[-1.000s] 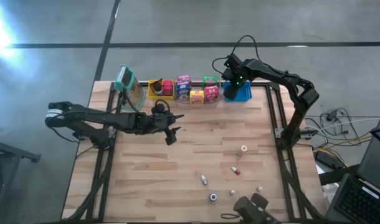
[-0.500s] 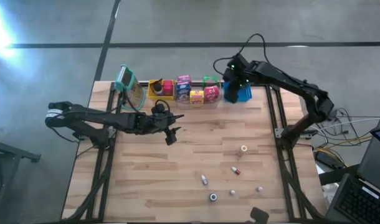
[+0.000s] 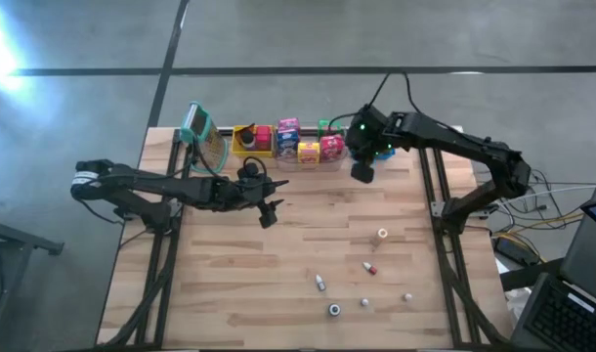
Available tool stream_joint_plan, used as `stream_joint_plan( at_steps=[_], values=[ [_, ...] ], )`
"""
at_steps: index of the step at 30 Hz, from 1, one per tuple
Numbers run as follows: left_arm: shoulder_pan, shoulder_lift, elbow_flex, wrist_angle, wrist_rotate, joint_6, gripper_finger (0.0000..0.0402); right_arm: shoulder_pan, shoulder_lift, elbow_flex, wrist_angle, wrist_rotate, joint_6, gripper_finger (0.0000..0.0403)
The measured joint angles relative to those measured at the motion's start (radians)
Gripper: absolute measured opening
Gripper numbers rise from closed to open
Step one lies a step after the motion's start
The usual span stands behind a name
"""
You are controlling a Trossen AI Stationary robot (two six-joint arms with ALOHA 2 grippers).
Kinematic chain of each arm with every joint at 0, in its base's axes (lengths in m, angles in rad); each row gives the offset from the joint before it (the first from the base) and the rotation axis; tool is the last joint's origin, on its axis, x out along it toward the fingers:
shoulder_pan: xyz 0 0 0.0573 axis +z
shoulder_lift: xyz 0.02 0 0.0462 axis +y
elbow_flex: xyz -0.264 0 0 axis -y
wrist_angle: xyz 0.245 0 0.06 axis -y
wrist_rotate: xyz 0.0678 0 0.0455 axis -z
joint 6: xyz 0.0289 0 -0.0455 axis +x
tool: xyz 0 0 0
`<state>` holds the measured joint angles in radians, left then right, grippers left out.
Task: Pick & Place Kitchen Items
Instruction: Put the top blue bottle into the blue bin
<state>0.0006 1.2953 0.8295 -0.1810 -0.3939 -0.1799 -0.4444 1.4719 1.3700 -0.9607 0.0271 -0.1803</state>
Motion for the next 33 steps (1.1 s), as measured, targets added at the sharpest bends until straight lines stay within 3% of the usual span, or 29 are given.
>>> stream_joint_plan(
  at_steps=[6, 17, 26, 33],
  values=[
    [0.0, 0.0, 0.0, 0.0, 0.0, 0.0, 0.0243, 0.109, 0.0, -0.003, -0.016, 0.005, 0.02, 0.0045],
    [0.0, 0.0, 0.0, 0.0, 0.0, 0.0, 0.0243, 0.306, -0.053, -0.018, -0.039, 0.131, 0.097, 0.0026],
    [0.0, 0.0, 0.0, 0.0, 0.0, 0.0, 0.0243, 0.488, -0.132, -0.078, -0.062, 0.138, 0.263, 0.0032],
    [0.0, 0.0, 0.0, 0.0, 0.0, 0.0, 0.0243, 0.639, -0.184, -0.117, -0.063, 0.278, 0.366, 0.004]
  ],
)
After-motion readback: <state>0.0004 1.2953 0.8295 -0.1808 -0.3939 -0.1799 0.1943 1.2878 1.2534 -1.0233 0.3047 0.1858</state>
